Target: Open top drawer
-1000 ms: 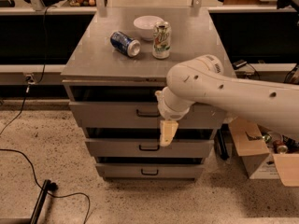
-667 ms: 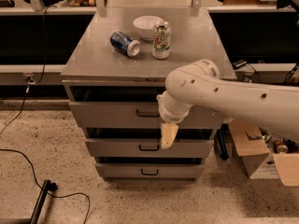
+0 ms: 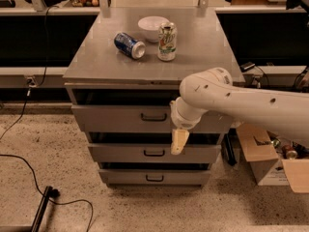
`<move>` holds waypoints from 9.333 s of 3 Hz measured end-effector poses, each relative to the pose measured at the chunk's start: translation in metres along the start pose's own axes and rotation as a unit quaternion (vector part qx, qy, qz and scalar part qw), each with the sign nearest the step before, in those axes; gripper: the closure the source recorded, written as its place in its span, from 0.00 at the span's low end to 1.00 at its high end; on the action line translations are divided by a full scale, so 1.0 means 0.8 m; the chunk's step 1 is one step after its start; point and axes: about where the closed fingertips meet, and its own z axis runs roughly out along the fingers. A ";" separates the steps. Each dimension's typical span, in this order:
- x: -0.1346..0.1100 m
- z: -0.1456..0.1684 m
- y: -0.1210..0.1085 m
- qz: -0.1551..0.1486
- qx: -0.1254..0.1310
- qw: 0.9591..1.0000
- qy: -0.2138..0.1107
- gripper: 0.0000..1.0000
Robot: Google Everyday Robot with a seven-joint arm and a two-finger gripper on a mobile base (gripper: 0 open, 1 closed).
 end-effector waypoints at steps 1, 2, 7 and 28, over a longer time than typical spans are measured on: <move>0.023 0.004 -0.009 0.021 0.006 1.000 0.007 0.00; 0.041 0.003 -0.022 0.035 0.014 0.999 0.014 0.00; 0.053 0.007 -0.045 0.023 0.012 0.999 0.039 0.16; 0.016 -0.099 0.011 -0.029 -0.076 0.997 0.009 0.74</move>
Offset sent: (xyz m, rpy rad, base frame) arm 0.0312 -0.0497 -0.0024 -0.0115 -0.0240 -0.1250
